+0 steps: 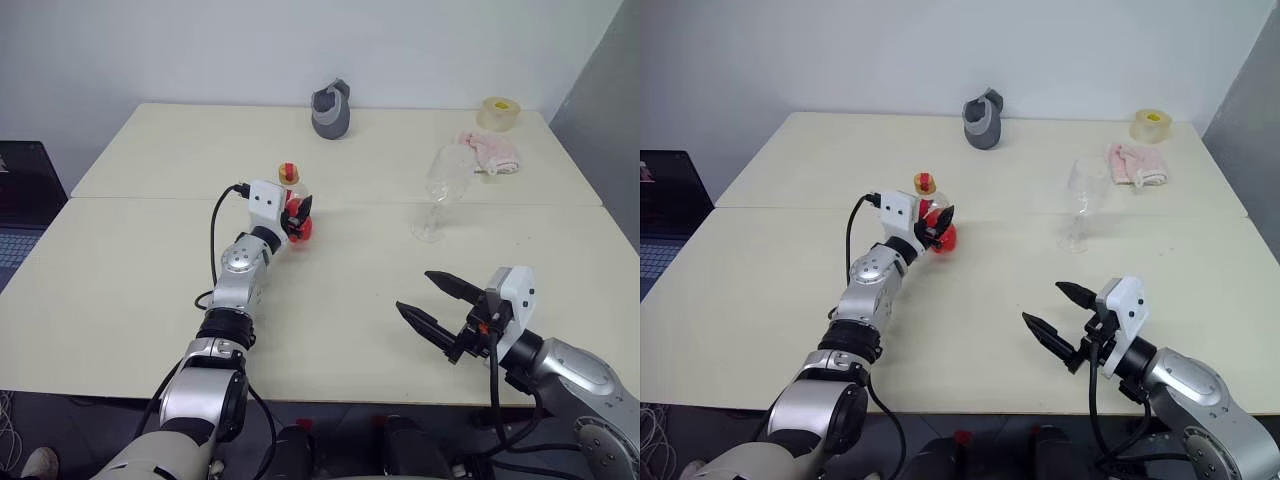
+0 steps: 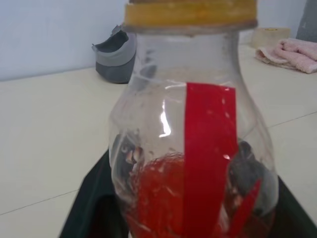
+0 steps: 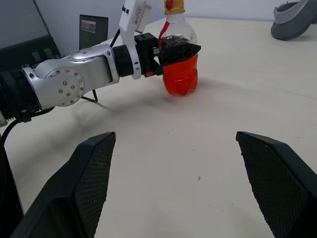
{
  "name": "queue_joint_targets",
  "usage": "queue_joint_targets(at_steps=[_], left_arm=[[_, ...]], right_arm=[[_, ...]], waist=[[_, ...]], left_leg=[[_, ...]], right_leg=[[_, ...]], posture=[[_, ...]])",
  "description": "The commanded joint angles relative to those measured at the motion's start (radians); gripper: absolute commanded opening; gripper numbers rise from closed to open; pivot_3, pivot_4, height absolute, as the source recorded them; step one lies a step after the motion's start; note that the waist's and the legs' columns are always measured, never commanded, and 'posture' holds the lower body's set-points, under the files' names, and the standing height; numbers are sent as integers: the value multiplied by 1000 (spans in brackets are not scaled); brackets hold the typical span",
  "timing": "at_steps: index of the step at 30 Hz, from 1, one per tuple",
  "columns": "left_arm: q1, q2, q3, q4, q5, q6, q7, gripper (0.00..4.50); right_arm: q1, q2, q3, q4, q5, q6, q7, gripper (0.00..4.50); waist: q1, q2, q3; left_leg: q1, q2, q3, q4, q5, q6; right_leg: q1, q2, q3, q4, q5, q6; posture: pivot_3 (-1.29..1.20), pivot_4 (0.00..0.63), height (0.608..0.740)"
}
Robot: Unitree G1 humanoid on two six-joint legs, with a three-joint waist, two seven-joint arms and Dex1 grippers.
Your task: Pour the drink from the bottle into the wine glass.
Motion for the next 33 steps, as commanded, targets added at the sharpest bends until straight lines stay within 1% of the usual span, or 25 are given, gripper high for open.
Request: queue_joint_targets(at_steps=[1,3,5,9,13,16,18,23,28,33], left_arm=[[-29,2,11,-14,-4,-33,-5,1450],[-26,7,11,-25,-3,-25,-10,1422],[-18,19,6,-61,-5,1,-27,1421],[10,72,-20,-195,-25,97,-137,1420],[39,120,-34,-343,-67,227,-244,1420],[51,123,-41,-447,-112,338,-282,1420],[63,119,-56,-520,-134,392,-307,1420],[63,89,-94,-590,-159,462,-334,1420],[41,60,-125,-584,-162,456,-364,1420],[40,50,-144,-582,-159,442,-385,1420]], right_arm=[[-15,-6,-16,-30,17,-8,-2,4178],[-35,-5,-8,-23,12,-6,-6,4178],[-92,-6,5,-5,2,10,-21,4178],[-326,3,29,82,5,97,-78,4178],[-589,73,50,225,7,178,-154,4178],[-737,133,69,311,-4,215,-192,4178],[-810,173,86,350,-9,235,-208,4178],[-890,225,132,413,-25,245,-188,4178],[-920,239,166,464,-57,224,-149,4178],[-948,267,155,512,-70,224,-148,4178]], waist=[[0,0,0],[-1,0,0],[-3,0,0],[-9,0,0],[-12,0,0],[-12,0,0],[-9,0,0],[-6,0,0],[-8,0,0],[-16,0,0]], left_leg=[[0,0,0,0,0,0],[0,0,0,0,0,0],[0,0,0,0,0,0],[0,1,0,0,1,-1],[0,1,-1,-1,2,-3],[-1,1,-3,0,2,-3],[-2,0,-5,0,2,-3],[-3,0,-6,0,2,-3],[-2,0,-5,0,2,-3],[-2,0,-5,0,2,-3]], right_leg=[[0,0,0,0,0,0],[0,0,0,0,0,0],[0,0,0,0,0,0],[-1,1,0,1,0,0],[-2,1,0,1,0,0],[-2,0,0,0,0,0],[-2,0,0,0,0,0],[-3,-2,-1,0,0,0],[-3,-1,0,0,0,0],[-3,-1,0,1,0,-1]], posture=[[0,150,740],[0,150,740],[0,150,740],[0,150,740],[0,150,740],[0,150,740],[0,150,740],[0,150,740],[0,150,740],[0,150,740]])
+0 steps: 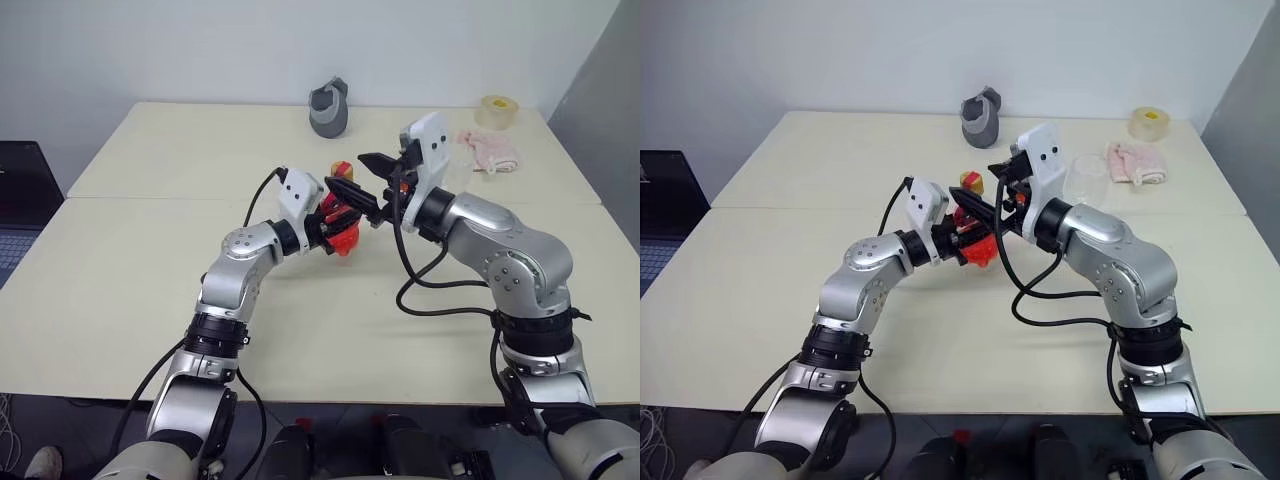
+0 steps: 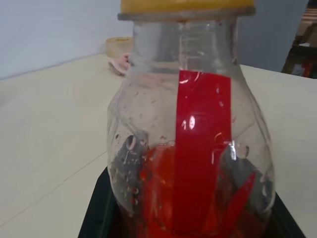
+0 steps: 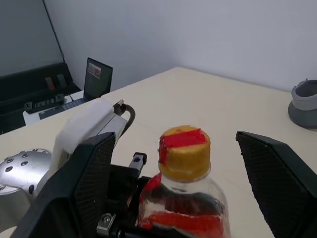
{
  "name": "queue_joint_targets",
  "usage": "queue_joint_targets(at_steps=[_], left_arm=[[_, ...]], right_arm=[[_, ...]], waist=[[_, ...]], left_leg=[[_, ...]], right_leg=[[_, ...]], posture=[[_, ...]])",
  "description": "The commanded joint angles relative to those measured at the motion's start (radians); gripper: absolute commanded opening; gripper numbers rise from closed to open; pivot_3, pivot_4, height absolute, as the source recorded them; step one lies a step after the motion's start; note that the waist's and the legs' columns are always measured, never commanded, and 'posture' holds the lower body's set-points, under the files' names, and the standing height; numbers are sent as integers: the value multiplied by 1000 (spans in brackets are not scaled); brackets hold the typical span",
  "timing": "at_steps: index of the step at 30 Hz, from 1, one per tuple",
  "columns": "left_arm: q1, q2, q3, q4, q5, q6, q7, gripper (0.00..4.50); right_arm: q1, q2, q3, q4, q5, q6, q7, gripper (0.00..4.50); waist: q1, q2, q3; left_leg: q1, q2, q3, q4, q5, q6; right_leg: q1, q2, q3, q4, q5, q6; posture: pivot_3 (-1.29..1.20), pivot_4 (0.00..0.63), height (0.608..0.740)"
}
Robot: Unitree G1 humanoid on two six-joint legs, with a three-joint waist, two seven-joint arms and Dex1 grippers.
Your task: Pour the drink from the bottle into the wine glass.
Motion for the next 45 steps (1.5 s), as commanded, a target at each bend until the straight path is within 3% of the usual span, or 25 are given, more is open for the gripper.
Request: queue_joint_targets(at_steps=[1,6,7,8,16,22,32,37,45], left_arm=[[-24,-8,-7,-46,-11,-27,-17,1420],[-20,-7,-19,-49,-7,-39,-35,1420],[-20,-6,-20,-48,-6,-41,-38,1420],[-21,-6,-21,-47,-5,-42,-40,1420],[-10,-10,-32,-54,-5,-47,-40,1420],[8,7,-28,-99,-20,-29,-49,1420],[249,166,50,-547,-253,221,-100,1420],[293,199,82,-647,-309,297,-46,1420],[333,228,134,-653,-313,323,17,1420]], right_arm=[[-43,14,-17,9,-13,-19,9,4178],[-59,29,-30,39,-22,-20,12,4178],[-61,34,-34,45,-25,-23,8,3801],[-61,45,-45,50,-23,-21,-2,3791],[-64,55,-59,45,-14,6,11,1255],[-67,26,-40,44,-14,-3,88,1261],[-227,-72,-16,273,81,-99,635,1261],[-281,-73,-1,373,82,-97,725,1261],[-212,-157,-74,235,144,3,684,4044]], waist=[[-4,0,0],[-8,0,0],[-8,0,0],[-8,0,0],[-9,0,0],[-10,0,0],[-22,2,1],[-12,2,1],[3,2,1]], left_leg=[[0,0,0,0,0,0],[0,0,0,0,0,0],[0,0,0,0,0,0],[0,0,0,0,0,0],[0,0,0,0,0,0],[0,0,0,0,0,0],[1,1,0,-2,-2,3],[1,1,-1,-1,-2,3],[0,1,-1,0,-1,2]], right_leg=[[0,0,0,0,0,0],[0,0,0,0,0,0],[0,0,0,0,0,0],[0,0,0,0,0,0],[-1,0,0,0,0,0],[-1,0,0,0,0,0],[-1,1,1,0,0,0],[0,1,1,0,0,0],[0,-3,0,-1,0,0]], posture=[[0,150,740],[0,150,740],[0,150,740],[0,150,740],[0,150,740],[0,150,740],[0,150,740],[0,150,740],[0,150,740]])
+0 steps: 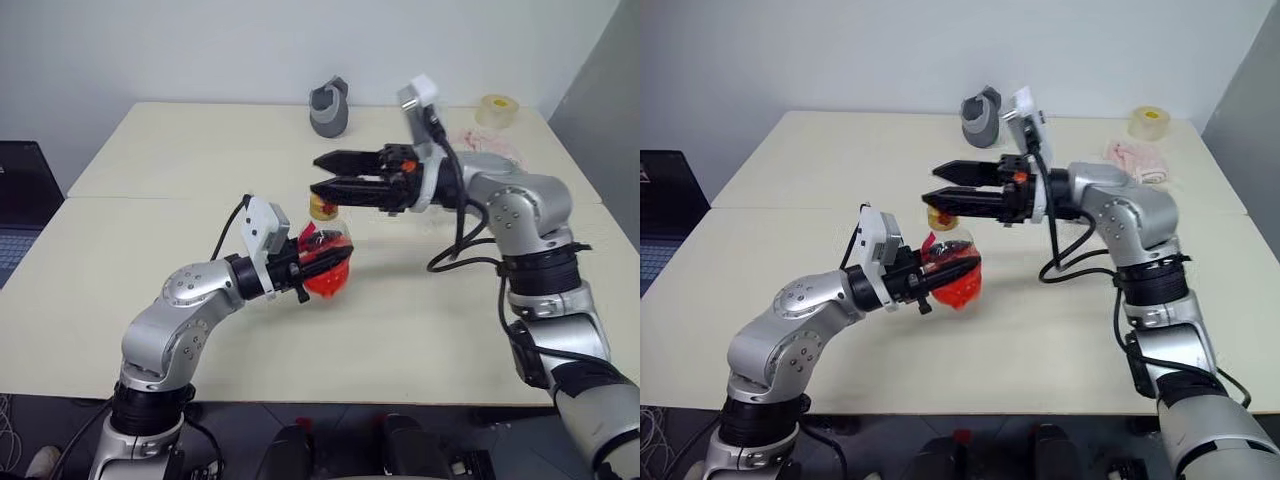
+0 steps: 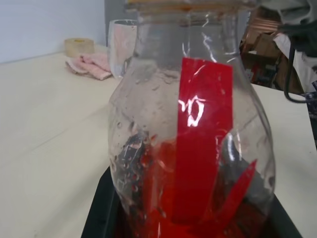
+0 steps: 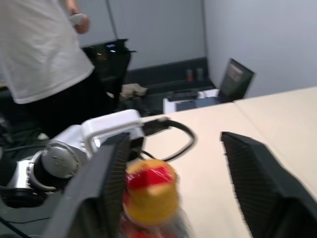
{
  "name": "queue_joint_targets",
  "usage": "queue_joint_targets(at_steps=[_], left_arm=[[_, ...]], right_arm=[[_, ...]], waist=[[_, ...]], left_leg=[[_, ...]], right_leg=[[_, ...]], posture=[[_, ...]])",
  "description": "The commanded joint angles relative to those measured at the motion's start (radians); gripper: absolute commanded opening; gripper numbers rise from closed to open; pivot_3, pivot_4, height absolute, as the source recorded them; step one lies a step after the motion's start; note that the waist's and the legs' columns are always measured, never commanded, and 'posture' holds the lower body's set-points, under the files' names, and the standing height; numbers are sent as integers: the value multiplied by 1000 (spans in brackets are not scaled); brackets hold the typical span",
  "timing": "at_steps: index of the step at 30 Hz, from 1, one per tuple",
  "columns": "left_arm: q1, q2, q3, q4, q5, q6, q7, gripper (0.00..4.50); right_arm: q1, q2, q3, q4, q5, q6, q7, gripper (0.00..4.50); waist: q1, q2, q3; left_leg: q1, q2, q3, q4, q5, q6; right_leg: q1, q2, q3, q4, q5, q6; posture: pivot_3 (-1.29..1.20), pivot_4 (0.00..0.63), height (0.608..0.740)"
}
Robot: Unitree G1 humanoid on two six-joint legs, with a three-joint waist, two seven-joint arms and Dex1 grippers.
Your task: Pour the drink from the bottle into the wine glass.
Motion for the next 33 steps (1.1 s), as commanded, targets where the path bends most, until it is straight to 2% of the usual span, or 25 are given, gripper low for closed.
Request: queue_joint_targets(at_steps=[1,6,10,12,15,22,33], left_arm=[[4,20,48,-25,-13,-13,22,1420],[-13,-5,24,58,46,-72,56,1420],[-73,-39,-14,149,92,-137,50,1420],[-126,-66,-37,232,119,-176,43,1420],[-166,-96,-59,313,151,-237,33,1420],[-207,-131,-85,396,185,-318,-4,1420],[-234,-148,-86,431,200,-342,-21,1420]], right_arm=[[33,-26,-75,-127,59,51,-58,4044],[112,-9,-125,-272,86,85,-198,4044],[166,20,-73,-354,4,39,-310,4044],[176,96,-83,-361,-25,2,-420,4044],[183,140,-54,-355,-92,-44,-493,4044],[160,150,-8,-306,-184,-100,-522,4044],[189,138,28,-339,-157,-26,-473,4044]], waist=[[1,0,0],[0,0,0],[5,0,0],[6,0,0],[6,0,0],[5,0,0],[5,0,0]], left_leg=[[0,0,0,0,0,0],[1,0,1,-1,0,1],[0,-1,1,0,0,0],[0,-1,1,0,0,0],[0,-1,1,0,1,-2],[0,-1,1,-1,1,-2],[0,-1,1,-1,1,-2]], right_leg=[[0,0,0,0,0,0],[0,0,0,0,0,0],[0,1,0,0,0,0],[0,1,0,0,0,0],[0,1,0,1,0,0],[-1,1,1,0,0,0],[-1,1,1,1,0,0]], posture=[[0,150,740],[0,150,740],[0,150,740],[0,150,740],[0,150,740],[0,150,740],[0,150,740]])
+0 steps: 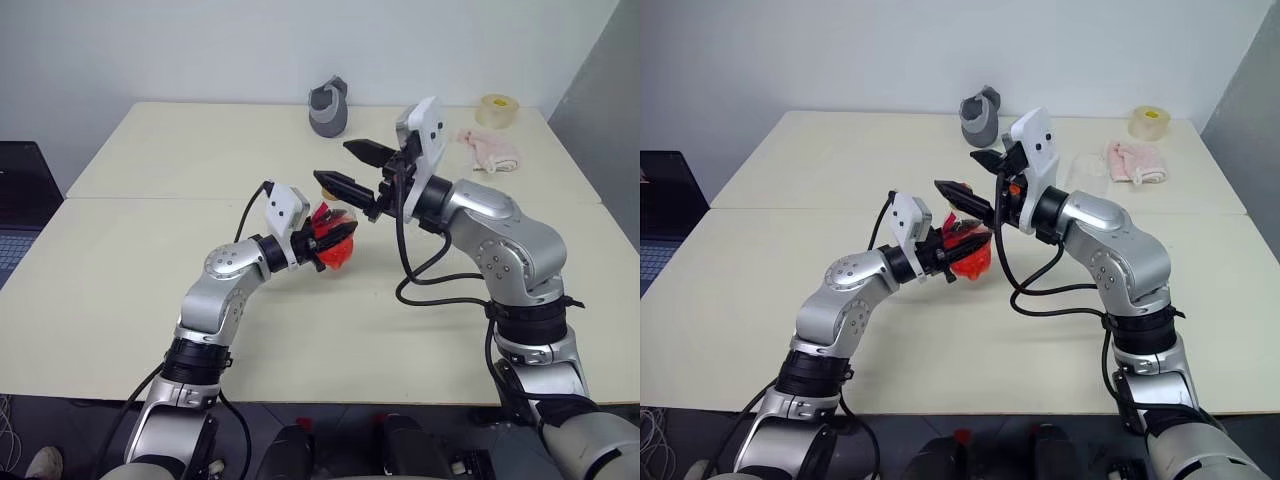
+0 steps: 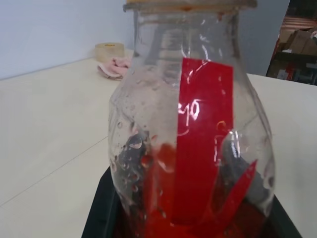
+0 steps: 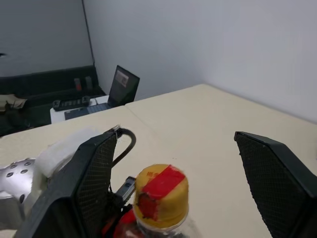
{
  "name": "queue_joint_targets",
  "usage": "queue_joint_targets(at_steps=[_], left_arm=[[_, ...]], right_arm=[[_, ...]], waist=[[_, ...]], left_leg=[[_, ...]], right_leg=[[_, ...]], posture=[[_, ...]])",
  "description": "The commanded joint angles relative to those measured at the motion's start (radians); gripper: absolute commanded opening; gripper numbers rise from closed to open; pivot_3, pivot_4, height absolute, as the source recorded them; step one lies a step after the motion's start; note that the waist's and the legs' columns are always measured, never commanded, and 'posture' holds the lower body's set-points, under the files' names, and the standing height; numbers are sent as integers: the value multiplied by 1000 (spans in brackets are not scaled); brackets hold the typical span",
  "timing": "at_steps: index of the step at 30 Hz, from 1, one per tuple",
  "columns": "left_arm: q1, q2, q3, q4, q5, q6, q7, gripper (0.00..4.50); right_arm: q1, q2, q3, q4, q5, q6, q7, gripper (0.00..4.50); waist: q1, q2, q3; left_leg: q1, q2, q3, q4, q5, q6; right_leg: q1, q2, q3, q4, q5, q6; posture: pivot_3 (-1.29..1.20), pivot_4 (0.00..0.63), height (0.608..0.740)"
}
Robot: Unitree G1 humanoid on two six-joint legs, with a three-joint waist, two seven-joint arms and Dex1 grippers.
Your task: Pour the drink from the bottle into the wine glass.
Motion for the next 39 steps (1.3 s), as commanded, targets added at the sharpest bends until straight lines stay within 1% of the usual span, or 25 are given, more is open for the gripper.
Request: queue_joint_targets(at_steps=[1,6,7,9,14,15,16,23,26,30,33,36,39], left_arm=[[-39,-6,7,-14,-1,-31,-12,1420],[-49,-10,8,1,3,-37,-16,1420],[-51,-11,8,2,4,-38,-17,1420],[-54,-12,9,6,5,-40,-20,1420],[-55,-12,11,12,9,-45,-21,1420],[-54,-13,11,11,9,-45,-19,1420],[-52,-15,11,8,8,-44,-18,1420],[-37,-8,17,-39,-5,-15,-19,1420],[7,26,19,-114,-24,12,-47,1420],[113,97,39,-306,-105,101,-76,1420],[201,159,67,-458,-186,171,-90,1420],[246,191,99,-546,-247,235,-66,1420],[256,198,126,-570,-261,259,-33,1420]], right_arm=[[-7,-9,3,-41,19,6,22,4044],[-16,-5,2,-11,10,1,22,4044],[-19,-2,0,-5,11,0,19,3880],[-24,3,-8,3,17,5,14,3437],[-32,13,-18,9,37,16,19,1588],[-31,13,-17,7,41,23,22,1276],[-29,11,-14,4,42,26,26,1146],[-35,-13,8,12,35,11,83,1153],[-55,-51,41,44,34,-34,205,1153],[-106,-85,49,144,55,-100,401,1153],[-159,-103,69,245,32,-179,534,1153],[-198,-100,81,318,17,-220,592,1153],[-219,-100,73,353,27,-219,622,1153]], waist=[[0,0,0],[0,0,0],[-1,0,0],[-2,0,0],[-4,0,0],[-4,0,0],[-4,0,0],[-6,0,0],[-8,0,0],[-22,0,0],[-25,1,1],[-22,1,1],[-14,1,1]], left_leg=[[0,0,0,0,0,0],[0,0,0,0,0,0],[0,0,0,0,0,0],[0,0,0,0,0,0],[0,0,0,0,0,0],[0,0,0,0,0,0],[0,0,0,0,0,0],[0,0,0,0,0,0],[0,0,0,0,0,0],[0,1,0,-1,-1,2],[1,1,-1,-1,-2,3],[1,1,-1,-1,-2,3],[1,1,-2,0,-2,3]], right_leg=[[0,0,0,0,0,0],[0,0,0,0,0,0],[0,0,0,0,0,0],[0,0,0,0,0,0],[0,0,0,0,0,0],[0,0,0,0,0,0],[0,0,0,0,0,0],[0,0,0,0,0,0],[0,0,0,0,0,0],[0,1,0,0,0,0],[0,2,0,0,0,0],[0,2,0,0,0,0],[1,1,-1,0,0,0]], posture=[[0,150,740],[0,150,740],[0,150,740],[0,150,740],[0,150,740],[0,150,740],[0,150,740],[0,150,740],[0,150,740],[0,150,740],[0,150,740],[0,150,740],[0,150,740]])
